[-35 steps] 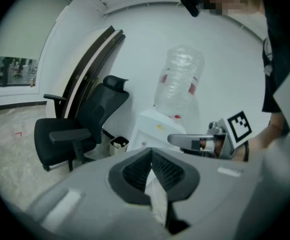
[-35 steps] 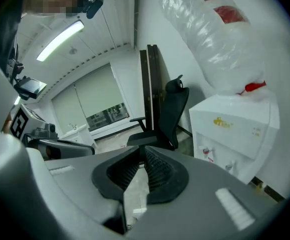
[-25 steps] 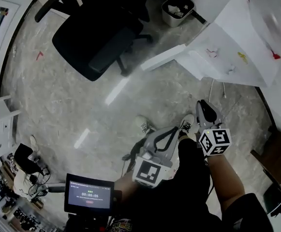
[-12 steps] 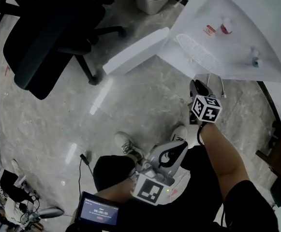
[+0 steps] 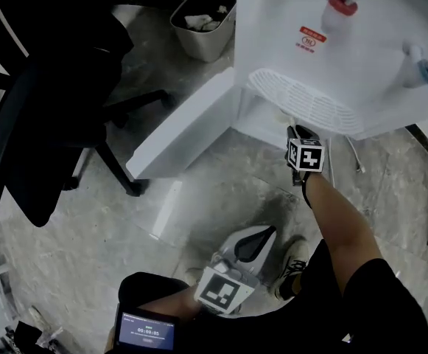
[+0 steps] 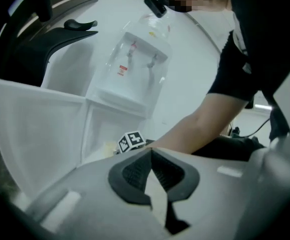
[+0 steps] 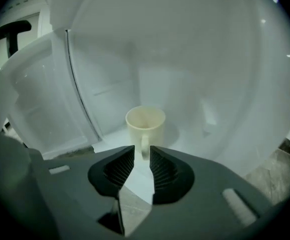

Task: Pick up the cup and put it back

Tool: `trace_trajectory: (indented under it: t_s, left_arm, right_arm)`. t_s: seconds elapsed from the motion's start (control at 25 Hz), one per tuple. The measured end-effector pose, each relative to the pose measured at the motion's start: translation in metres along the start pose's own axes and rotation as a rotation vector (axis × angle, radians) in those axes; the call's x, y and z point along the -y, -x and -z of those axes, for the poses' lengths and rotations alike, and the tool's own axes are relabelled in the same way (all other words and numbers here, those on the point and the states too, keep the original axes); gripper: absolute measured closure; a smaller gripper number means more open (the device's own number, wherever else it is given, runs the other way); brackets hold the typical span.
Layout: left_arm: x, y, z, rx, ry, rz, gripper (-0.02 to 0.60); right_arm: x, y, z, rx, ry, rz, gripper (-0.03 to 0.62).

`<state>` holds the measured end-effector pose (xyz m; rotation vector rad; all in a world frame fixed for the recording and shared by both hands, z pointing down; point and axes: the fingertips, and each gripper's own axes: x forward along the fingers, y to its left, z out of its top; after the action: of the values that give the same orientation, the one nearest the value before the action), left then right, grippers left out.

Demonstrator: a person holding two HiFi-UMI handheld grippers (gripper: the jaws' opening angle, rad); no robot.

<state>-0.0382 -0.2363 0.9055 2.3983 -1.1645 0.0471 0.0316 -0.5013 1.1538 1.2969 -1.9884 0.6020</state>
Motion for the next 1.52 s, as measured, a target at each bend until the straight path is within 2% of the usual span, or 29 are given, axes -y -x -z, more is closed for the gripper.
trace_trajectory:
  t_s: [0.12, 0.28, 0.36, 0.4, 0.52, 0.64, 0.92, 1.08, 1.24, 1.32, 1.4, 1.52]
  left_arm:
    - [-0.027, -0.008, 0.011, 0.002, -0.003, -0.018, 0.577]
    - [-0.051, -0.007, -0.002, 0.023, -0.031, -0.082, 0.577]
    - [-0.058, -0.005, -0.008, 0.041, -0.021, -0.104, 0.577]
    - [-0.060, -0.003, -0.008, 0.042, -0.011, -0.111, 0.577]
    - [-0.061, -0.001, -0.006, 0.033, -0.007, -0.106, 0.577]
    - [-0.057, -0.003, -0.007, 0.034, -0.039, -0.086, 0.577]
    - [-0.058, -0.004, -0.011, 0.043, -0.031, -0.073, 0.577]
    - [-0.055, -0.002, -0.010, 0.028, -0.021, -0.093, 0.577]
    - [-0.034, 0.012, -0.022, 0.012, 0.071, -0.164, 0.577]
    - [-0.015, 0.025, -0.031, -0.005, 0.091, -0.186, 0.577]
    - [0.012, 0.040, -0.042, -0.037, 0.125, -0.202, 0.577]
    - [0.065, 0.067, -0.072, -0.077, 0.215, -0.208, 0.577]
  right_arm:
    - [-0.004, -0.019, -0.004, 0.017, 0.061, 0.001, 0.462]
    - [-0.003, -0.036, -0.002, -0.007, 0.039, 0.013, 0.479]
    - [0.002, -0.040, -0.007, -0.012, 0.024, 0.023, 0.531]
    - [0.004, -0.042, -0.008, -0.021, 0.015, 0.022, 0.533]
    - [0.004, -0.047, -0.005, -0.052, -0.005, 0.017, 0.536]
    - [0.003, -0.045, -0.007, -0.040, -0.006, 0.012, 0.539]
    - [-0.005, -0.028, -0.003, -0.018, 0.064, 0.002, 0.543]
    - [-0.018, -0.009, 0.003, -0.022, 0.079, -0.044, 0.545]
    - [-0.040, 0.034, 0.004, -0.056, 0.069, -0.120, 0.545]
    - [-0.056, 0.065, -0.004, -0.065, 0.075, -0.159, 0.545]
    - [-0.068, 0.102, -0.010, -0.081, 0.101, -0.201, 0.545]
    - [-0.077, 0.171, -0.022, -0.122, 0.156, -0.254, 0.545]
